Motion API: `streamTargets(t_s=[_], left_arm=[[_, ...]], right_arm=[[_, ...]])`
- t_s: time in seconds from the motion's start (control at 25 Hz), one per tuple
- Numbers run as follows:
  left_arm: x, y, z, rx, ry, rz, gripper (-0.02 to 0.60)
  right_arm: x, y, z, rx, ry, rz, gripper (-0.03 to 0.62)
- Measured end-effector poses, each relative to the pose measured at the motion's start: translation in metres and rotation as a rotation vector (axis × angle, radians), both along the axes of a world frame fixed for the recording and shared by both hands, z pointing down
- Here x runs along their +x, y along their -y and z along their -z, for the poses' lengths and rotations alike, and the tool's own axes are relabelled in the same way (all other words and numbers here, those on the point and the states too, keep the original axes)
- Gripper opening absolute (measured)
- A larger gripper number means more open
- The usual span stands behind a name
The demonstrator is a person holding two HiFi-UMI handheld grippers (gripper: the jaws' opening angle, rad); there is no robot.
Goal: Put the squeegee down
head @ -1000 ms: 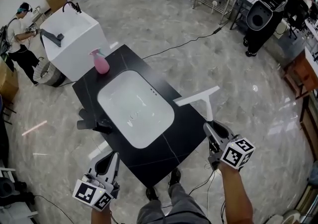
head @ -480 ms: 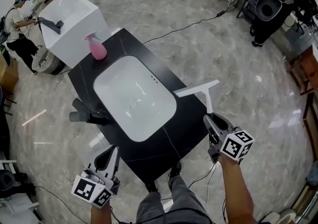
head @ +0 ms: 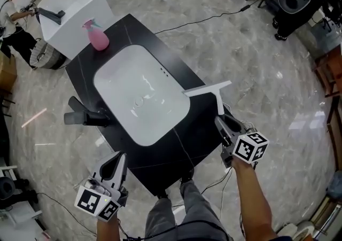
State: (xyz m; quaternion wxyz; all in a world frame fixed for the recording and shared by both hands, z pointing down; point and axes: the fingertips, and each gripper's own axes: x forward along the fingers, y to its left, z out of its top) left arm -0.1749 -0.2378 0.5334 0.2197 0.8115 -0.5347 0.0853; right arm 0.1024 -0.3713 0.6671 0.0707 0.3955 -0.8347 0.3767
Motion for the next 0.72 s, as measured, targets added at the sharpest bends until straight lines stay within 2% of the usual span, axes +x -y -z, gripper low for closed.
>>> streamTargets(t_s=[0.4, 0.72], left_arm=[[-0.004, 0.000, -0.024, -0.027, -0.018, 0.022, 0.005], [-0.005, 0.002, -0.029, -0.037, -0.025, 0.035, 0.005]], right_arm=[[-0.007, 0.002, -0.041, -0.058, -0.042, 0.014, 0.094], [-0.010, 0.007, -0.047, -0.084, -0.094, 0.022, 0.095]])
